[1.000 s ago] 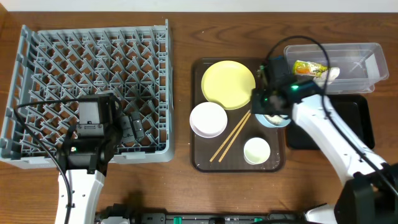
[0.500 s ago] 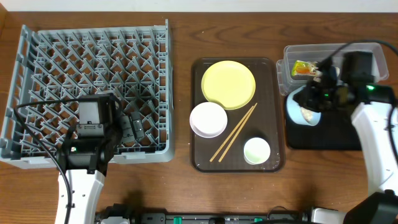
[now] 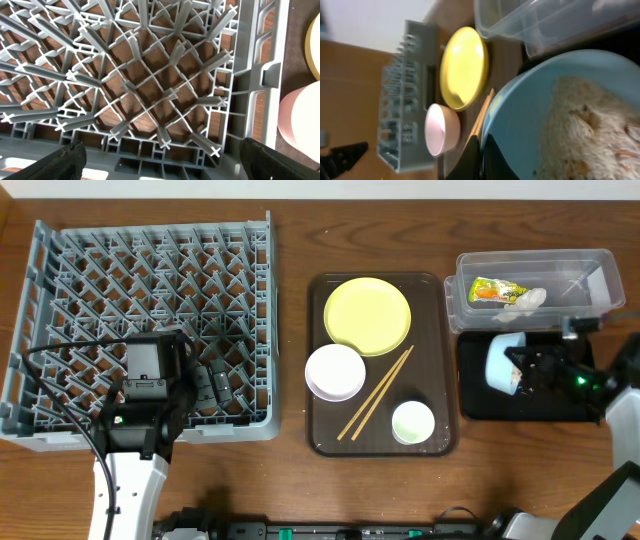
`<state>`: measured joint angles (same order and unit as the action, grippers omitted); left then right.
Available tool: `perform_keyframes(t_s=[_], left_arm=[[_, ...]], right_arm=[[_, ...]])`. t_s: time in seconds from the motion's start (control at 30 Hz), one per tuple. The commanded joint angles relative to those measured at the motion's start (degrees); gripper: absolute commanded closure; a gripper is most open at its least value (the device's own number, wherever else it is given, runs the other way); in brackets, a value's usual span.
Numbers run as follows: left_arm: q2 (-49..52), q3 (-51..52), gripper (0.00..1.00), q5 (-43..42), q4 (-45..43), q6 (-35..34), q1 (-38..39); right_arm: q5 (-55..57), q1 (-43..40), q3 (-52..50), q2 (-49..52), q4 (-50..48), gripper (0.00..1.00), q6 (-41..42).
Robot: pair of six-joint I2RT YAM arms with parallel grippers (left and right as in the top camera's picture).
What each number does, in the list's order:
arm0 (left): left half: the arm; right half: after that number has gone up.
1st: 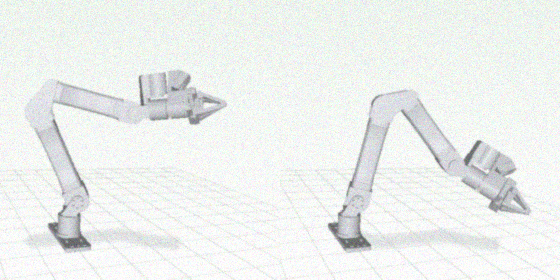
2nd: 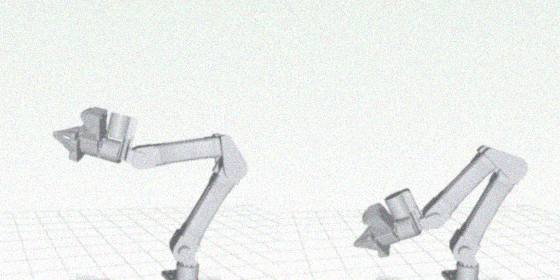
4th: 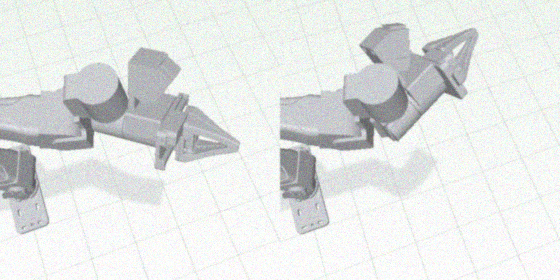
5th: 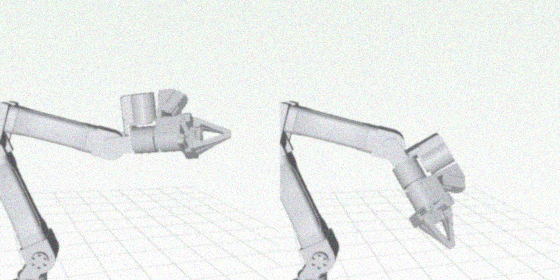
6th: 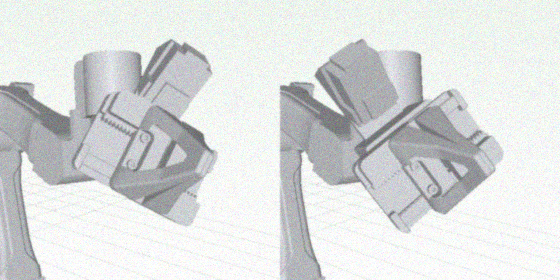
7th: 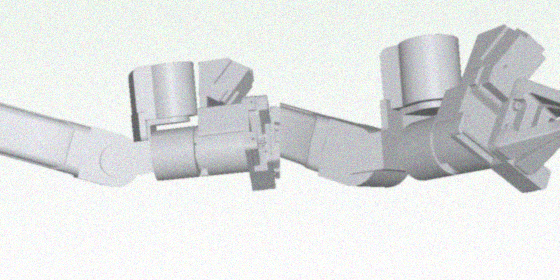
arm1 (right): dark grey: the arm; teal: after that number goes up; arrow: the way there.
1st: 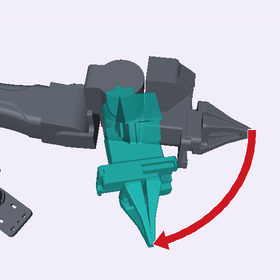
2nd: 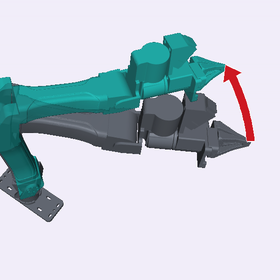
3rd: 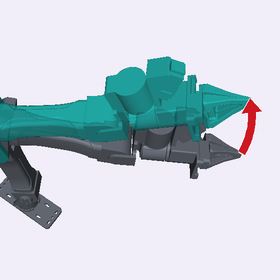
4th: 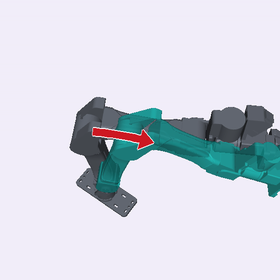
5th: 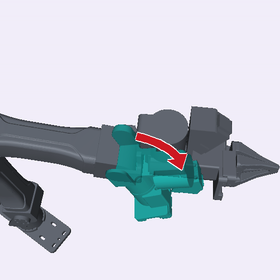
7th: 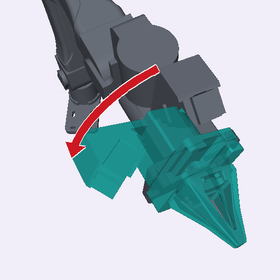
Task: Sort waste into correct bins and load items into the dishwasher rack
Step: 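Lift the blue bowl with the right gripper over the black tray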
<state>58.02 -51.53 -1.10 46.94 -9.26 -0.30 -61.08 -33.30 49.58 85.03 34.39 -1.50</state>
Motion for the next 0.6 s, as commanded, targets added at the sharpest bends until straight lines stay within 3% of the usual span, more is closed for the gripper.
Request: perform_keyframes(t_s=[0.0,0.33,0.57], left_arm=[[-0.02,-1.2,0.01,0.28,0.15,-0.74,0.11],[-0.02,-1.2,0.01,0.28,0.15,-0.74,0.11],[-0.02,-1.2,0.01,0.28,0.17,-0.74,0.11]], right_arm=[[-14.56,-3.74,-2.95,-0.26,-4.26,0.99,-2.43],[-28.26,-10.78,-8.98,-0.26,-13.53,0.99,-2.4],[-28.26,-15.02,-9.11,-0.26,-13.86,0.99,-2.25]])
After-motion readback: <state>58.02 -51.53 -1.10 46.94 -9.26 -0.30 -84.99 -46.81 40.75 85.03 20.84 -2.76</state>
